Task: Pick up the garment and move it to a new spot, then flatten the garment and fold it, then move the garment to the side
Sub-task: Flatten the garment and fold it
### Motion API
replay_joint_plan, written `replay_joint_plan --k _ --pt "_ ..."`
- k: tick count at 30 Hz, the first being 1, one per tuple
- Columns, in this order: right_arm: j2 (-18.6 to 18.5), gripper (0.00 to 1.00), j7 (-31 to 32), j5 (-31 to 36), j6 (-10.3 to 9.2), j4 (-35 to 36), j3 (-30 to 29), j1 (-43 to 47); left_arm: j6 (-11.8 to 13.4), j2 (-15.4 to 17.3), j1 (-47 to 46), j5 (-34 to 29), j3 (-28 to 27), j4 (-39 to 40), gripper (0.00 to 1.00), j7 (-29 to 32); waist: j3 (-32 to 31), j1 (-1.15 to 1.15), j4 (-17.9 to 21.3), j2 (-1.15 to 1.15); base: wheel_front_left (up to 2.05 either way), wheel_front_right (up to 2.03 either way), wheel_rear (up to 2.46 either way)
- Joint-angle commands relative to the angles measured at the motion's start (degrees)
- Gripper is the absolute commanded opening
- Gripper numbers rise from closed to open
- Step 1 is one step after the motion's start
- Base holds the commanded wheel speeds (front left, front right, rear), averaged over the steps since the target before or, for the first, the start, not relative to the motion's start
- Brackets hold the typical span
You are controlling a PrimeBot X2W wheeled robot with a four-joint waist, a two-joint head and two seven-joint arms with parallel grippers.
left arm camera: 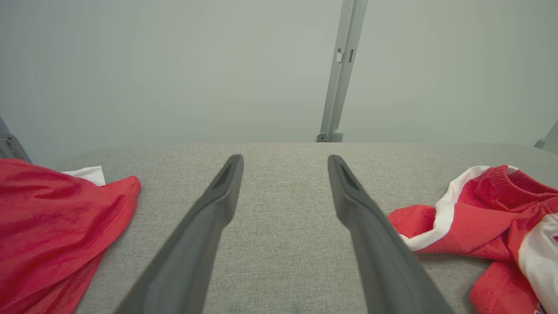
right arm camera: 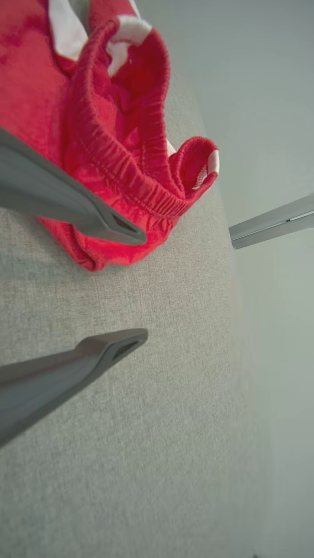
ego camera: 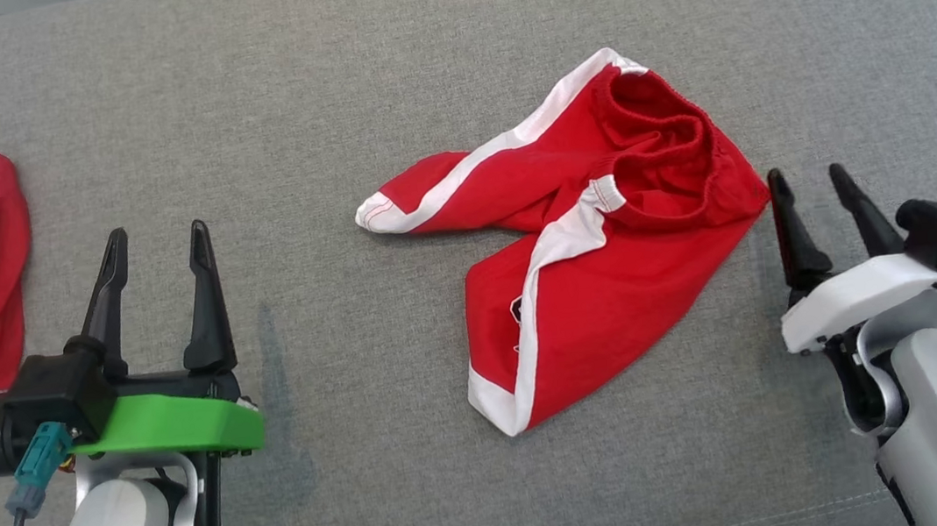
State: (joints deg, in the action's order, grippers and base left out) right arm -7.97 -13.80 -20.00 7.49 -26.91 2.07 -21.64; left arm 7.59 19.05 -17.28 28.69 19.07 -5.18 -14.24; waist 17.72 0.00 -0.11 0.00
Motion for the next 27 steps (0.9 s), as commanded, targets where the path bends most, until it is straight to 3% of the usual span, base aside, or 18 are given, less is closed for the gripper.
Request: replay_joint_plan --k 1,6,12,27 --pt "-0.53 1.00 -0.74 1.97 0.00 1.45 -1.27 -0.64 0.44 0.29 0.42 0.27 -0.19 0.23 1.00 -0.28 -0.30 0.00 -0.01 0.00 0.00 0.00 0.00" --pt "0.17 1.00 -1.40 7.35 0.00 8.18 -4.13 -0.40 1.04 0.59 1.22 0.43 -0.73 0.69 1.00 -0.42 -1.23 0.00 0.06 0.00 0.00 0.00 0.00" --pt "1.40 1.00 -1.31 11.32 -0.01 16.26 -1.81 2.03 1.27 1.15 2.19 0.33 -0.81 0.93 1.00 -0.36 -3.10 0.00 -0.08 0.00 0.00 0.00 0.00" --pt "3.36 1.00 2.74 11.90 -0.01 23.59 2.63 9.21 2.74 1.34 5.34 0.90 -0.35 2.65 1.00 0.34 -5.66 0.00 -0.31 0.00 0.00 0.00 0.00"
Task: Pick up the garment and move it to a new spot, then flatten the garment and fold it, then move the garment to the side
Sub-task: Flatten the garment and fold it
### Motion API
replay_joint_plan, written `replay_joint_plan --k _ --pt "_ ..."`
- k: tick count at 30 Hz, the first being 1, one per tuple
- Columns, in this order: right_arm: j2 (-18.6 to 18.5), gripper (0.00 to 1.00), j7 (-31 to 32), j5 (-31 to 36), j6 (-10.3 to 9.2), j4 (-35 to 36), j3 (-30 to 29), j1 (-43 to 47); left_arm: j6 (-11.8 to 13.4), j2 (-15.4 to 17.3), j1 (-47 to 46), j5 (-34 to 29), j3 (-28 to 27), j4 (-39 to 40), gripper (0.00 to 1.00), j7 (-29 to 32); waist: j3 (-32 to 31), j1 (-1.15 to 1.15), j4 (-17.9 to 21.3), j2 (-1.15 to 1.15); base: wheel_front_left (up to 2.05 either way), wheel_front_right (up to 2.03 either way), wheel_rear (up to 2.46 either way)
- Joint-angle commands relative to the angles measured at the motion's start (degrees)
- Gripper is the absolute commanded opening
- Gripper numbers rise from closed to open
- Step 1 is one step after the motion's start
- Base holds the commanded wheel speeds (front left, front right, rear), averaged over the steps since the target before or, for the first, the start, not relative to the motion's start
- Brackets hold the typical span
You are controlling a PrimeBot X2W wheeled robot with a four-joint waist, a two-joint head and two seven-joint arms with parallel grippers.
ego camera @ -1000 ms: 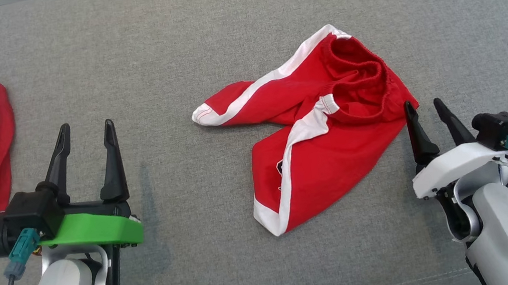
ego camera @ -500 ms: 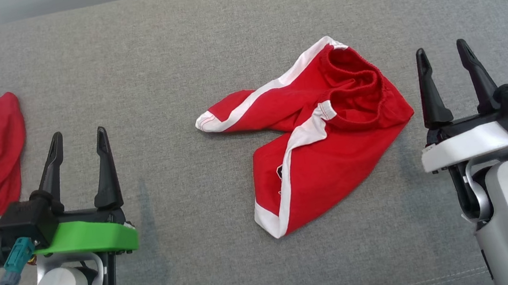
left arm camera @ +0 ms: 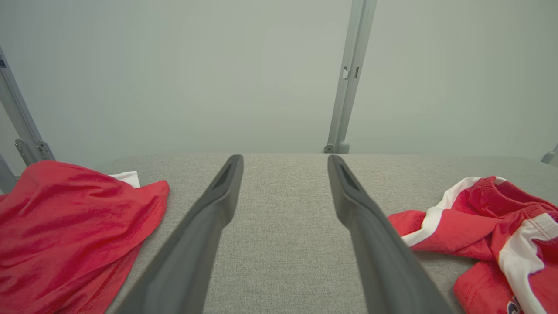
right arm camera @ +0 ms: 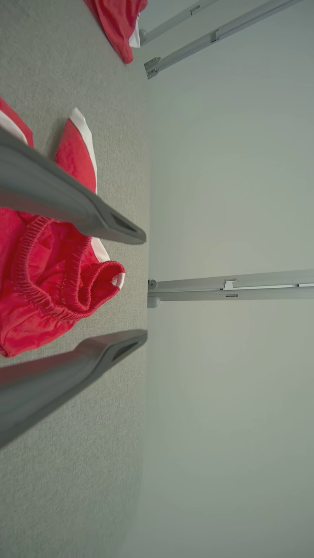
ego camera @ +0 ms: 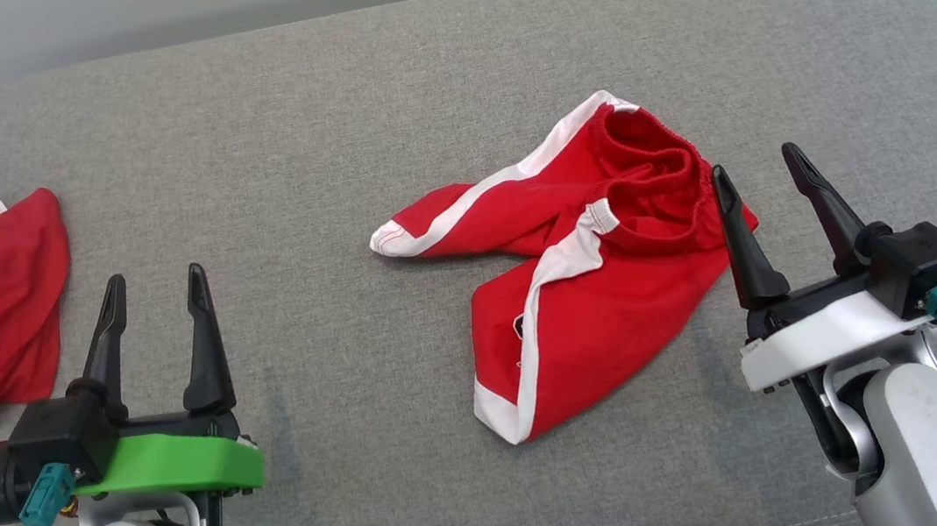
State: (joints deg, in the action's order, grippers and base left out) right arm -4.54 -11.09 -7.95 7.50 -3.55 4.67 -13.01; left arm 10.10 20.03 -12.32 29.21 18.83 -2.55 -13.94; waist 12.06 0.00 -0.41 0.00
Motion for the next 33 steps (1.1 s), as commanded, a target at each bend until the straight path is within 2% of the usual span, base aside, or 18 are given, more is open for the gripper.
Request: replay_joint_plan --k 1,9,12,23,24,25,26,33 --pt "-0.14 1.00 0.28 -0.09 -0.02 0.30 0.09 0.74 0.30 0.35 0.42 0.39 -0.02 0.12 1.00 0.09 -0.04 0.00 -0.09 0.00 0.00 0.00 0.00" --pt "-1.22 1.00 1.93 0.34 -0.02 -0.08 0.38 -0.46 0.33 0.04 -0.64 0.43 0.48 0.66 1.00 0.13 0.61 0.00 -1.71 0.00 0.00 0.00 0.00" --pt "-2.38 1.00 3.57 0.29 -0.01 -1.25 2.01 -1.80 -0.36 -0.33 -1.59 0.50 0.69 0.28 1.00 -0.14 1.62 0.00 -3.18 0.00 0.00 0.00 0.00" --pt "-6.24 1.00 7.97 -1.37 -0.02 -11.23 9.99 -6.44 -2.03 -2.67 -3.42 0.45 0.24 -2.52 1.00 -1.01 4.59 0.00 -7.25 0.00 0.00 0.00 0.00" --pt "-6.27 0.42 8.10 -1.70 -0.02 -11.78 10.35 -6.83 -2.16 -2.85 -3.52 0.33 0.14 -2.70 1.00 -1.09 4.68 0.00 -7.33 0.00 0.00 0.00 0.00" --pt "-6.30 0.07 8.20 -1.80 -0.02 -12.20 10.53 -7.25 -2.32 -3.01 -3.58 0.21 -0.01 -2.83 1.00 -1.12 4.79 0.00 -7.38 0.00 0.00 0.00 0.00" --pt "-6.32 0.00 8.22 -2.09 -0.02 -12.48 10.70 -7.63 -2.47 -3.12 -3.62 0.08 -0.17 -3.02 1.00 -1.17 4.87 0.00 -7.38 0.00 0.00 0.00 0.00" --pt "-5.58 0.00 7.82 -3.12 -0.02 -10.59 13.64 -9.61 -2.88 -3.62 -3.86 -0.46 -1.22 -3.60 1.00 -1.21 5.11 0.00 -6.77 0.00 0.00 0.00 0.00"
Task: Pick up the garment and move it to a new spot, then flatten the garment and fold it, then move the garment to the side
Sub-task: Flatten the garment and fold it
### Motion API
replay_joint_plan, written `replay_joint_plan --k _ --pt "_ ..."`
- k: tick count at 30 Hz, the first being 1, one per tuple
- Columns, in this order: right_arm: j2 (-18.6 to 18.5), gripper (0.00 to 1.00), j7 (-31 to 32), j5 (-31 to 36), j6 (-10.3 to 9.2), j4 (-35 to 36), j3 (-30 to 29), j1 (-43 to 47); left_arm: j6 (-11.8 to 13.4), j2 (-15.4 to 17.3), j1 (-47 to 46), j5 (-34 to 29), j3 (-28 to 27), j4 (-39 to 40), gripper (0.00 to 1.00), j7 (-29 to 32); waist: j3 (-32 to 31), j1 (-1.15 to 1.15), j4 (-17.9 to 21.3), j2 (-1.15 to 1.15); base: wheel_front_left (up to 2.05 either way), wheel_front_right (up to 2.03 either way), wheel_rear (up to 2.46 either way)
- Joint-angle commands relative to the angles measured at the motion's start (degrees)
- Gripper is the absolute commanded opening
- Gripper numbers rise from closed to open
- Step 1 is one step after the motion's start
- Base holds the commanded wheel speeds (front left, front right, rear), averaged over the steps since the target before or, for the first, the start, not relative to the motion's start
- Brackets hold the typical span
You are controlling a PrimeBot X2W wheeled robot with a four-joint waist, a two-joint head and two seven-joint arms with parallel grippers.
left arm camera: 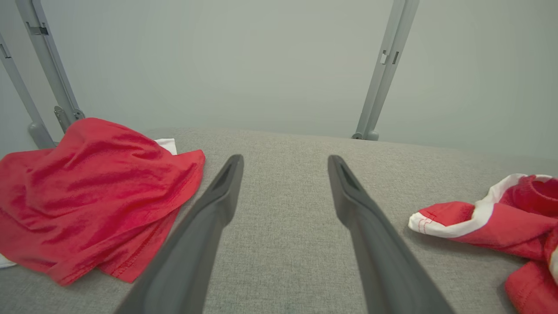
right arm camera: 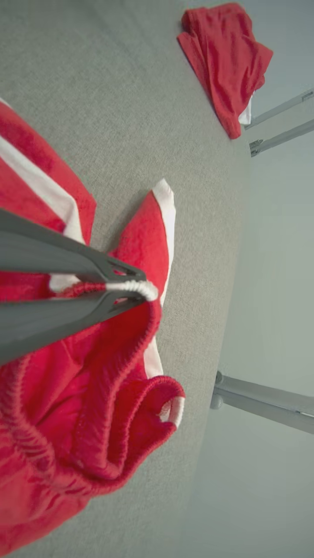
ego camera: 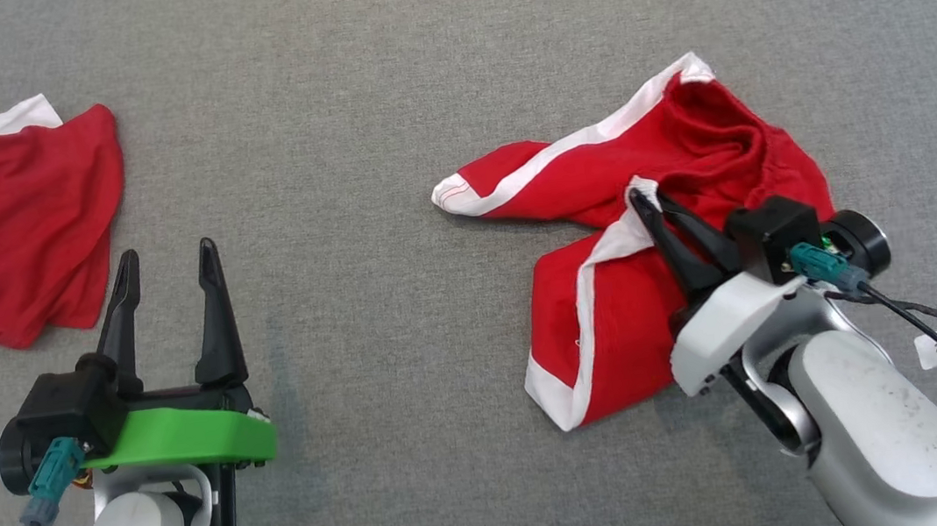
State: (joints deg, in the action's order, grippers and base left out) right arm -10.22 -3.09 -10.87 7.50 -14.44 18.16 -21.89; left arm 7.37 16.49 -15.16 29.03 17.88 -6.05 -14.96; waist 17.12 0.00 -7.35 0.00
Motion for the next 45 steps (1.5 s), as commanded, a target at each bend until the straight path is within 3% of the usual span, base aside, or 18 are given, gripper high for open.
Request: replay_joint_plan --k 1,10,19,26,32,43,44,45 --pt "0.50 0.00 -0.32 -0.43 -0.02 1.29 1.16 -1.11 -0.19 -0.11 -1.03 -0.47 -0.43 -0.15 1.00 -0.20 0.06 0.00 0.37 0.00 0.00 0.00 0.00" --pt "2.40 0.00 0.15 -2.87 -0.02 11.21 5.88 -3.59 -0.62 0.09 -0.63 -1.36 -1.63 0.10 1.00 -0.24 0.03 0.00 3.43 0.00 0.00 0.00 0.00" --pt "0.54 0.00 2.73 -1.86 -0.02 14.26 -3.63 1.42 -0.62 0.95 -0.59 -2.04 -2.04 0.88 1.00 -0.20 0.43 0.00 6.80 0.00 0.00 0.00 0.00" --pt "-1.12 0.00 2.79 -2.61 -0.02 10.34 -13.47 3.82 -0.63 1.57 -1.42 -2.25 -1.67 1.44 1.00 0.13 1.48 0.00 7.90 0.00 0.00 0.00 0.00" --pt "-2.71 0.00 1.16 -4.07 -0.03 0.99 -19.33 2.73 -0.72 1.44 -2.03 -2.21 -0.98 1.86 1.00 0.50 2.66 0.00 7.03 0.00 0.00 0.00 0.00" --pt "-3.18 0.00 -3.40 -4.11 -0.02 -9.45 -20.58 0.11 -0.38 1.28 -1.82 -2.01 -0.86 1.83 1.00 0.30 3.51 0.00 5.53 0.00 0.00 0.00 0.00" --pt "-3.06 0.02 -3.88 -4.17 -0.02 -9.90 -20.46 -0.14 -0.33 1.27 -1.75 -1.99 -0.83 1.84 1.00 0.28 3.45 0.00 5.51 0.00 0.00 0.00 0.00" --pt "-2.97 0.37 -4.25 -4.11 -0.02 -10.38 -20.35 -0.31 -0.30 1.28 -1.65 -1.96 -0.83 1.81 1.00 0.26 3.34 0.00 5.50 0.00 0.00 0.00 0.00"
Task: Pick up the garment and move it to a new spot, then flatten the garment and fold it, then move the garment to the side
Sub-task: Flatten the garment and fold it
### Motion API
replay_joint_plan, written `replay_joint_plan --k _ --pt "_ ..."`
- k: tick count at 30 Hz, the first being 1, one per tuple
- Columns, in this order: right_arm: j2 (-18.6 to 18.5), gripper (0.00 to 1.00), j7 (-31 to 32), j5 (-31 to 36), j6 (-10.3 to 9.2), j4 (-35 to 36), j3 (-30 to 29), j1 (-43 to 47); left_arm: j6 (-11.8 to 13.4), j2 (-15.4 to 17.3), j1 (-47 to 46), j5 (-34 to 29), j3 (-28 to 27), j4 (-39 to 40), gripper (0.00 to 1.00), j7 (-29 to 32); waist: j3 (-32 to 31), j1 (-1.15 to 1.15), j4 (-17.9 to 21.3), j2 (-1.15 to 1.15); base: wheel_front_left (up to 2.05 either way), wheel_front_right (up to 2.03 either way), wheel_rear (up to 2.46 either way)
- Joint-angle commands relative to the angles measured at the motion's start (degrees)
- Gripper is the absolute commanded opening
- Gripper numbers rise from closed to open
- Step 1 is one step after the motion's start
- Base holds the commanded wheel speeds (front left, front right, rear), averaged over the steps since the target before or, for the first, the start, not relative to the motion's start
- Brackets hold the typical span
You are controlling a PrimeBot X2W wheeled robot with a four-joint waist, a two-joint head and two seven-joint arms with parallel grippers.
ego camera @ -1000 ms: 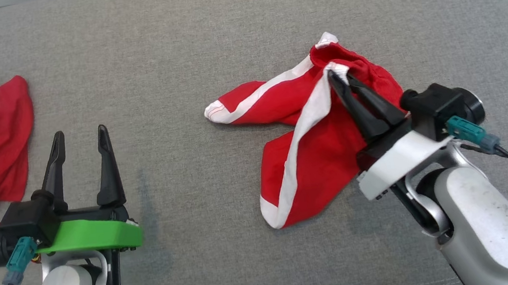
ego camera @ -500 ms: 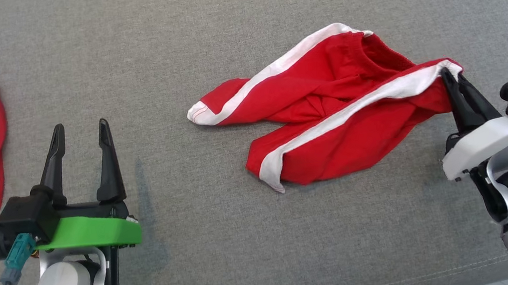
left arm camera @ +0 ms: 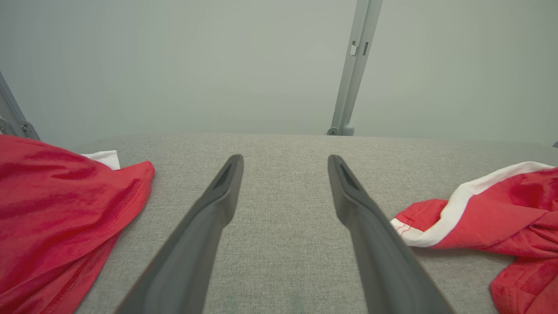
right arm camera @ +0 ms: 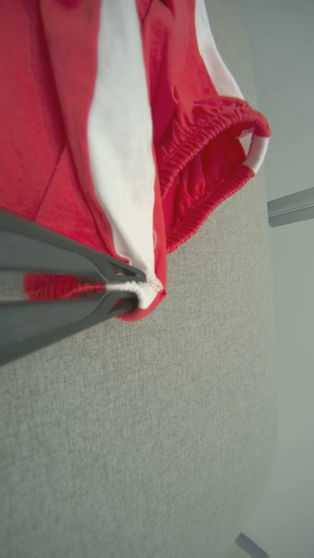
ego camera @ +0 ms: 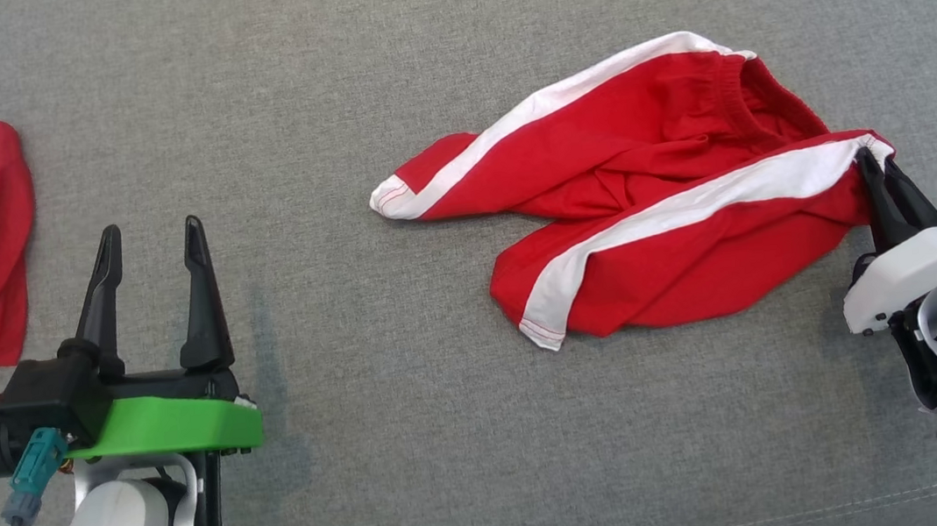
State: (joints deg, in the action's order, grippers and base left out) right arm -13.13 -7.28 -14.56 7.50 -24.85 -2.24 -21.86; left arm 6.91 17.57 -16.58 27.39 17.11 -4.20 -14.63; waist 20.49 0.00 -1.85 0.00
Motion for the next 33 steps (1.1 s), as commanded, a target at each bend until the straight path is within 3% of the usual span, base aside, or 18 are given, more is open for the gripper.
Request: replay_joint_plan --k 1,2,10,17,26,33 --pt "0.08 0.78 -0.50 -0.37 -0.02 -0.32 0.11 -0.43 0.28 0.22 -0.12 -0.32 -0.08 -0.05 1.00 -0.07 -0.19 0.00 0.03 0.00 0.00 0.00 0.00" --pt "0.24 1.00 -0.96 -0.27 -0.02 -0.48 0.06 -0.39 0.31 0.24 0.03 -0.31 -0.08 -0.02 1.00 -0.08 -0.37 0.00 0.07 0.00 0.00 0.00 0.00" --pt "1.02 1.00 -3.07 1.00 -0.02 1.97 -1.77 3.09 1.12 0.56 1.55 -0.02 -0.23 0.20 1.00 -0.02 -2.57 0.00 0.81 0.00 0.00 0.00 0.00" --pt "2.89 1.00 -4.07 3.44 -0.02 9.48 -4.31 5.16 1.66 0.90 2.88 0.39 -0.39 0.59 1.00 0.13 -4.52 0.00 1.20 0.00 0.00 0.00 0.00" --pt "5.68 1.00 -2.02 5.56 -0.02 19.43 -0.63 6.88 2.07 0.77 4.88 0.92 -0.24 0.58 1.00 0.00 -7.40 0.00 0.56 0.00 0.00 0.00 0.00" --pt "6.42 1.00 -0.24 5.30 -0.02 22.95 1.41 8.73 2.46 0.72 6.33 1.29 0.11 0.93 1.00 0.19 -8.39 0.00 -0.05 0.00 0.00 0.00 0.00"
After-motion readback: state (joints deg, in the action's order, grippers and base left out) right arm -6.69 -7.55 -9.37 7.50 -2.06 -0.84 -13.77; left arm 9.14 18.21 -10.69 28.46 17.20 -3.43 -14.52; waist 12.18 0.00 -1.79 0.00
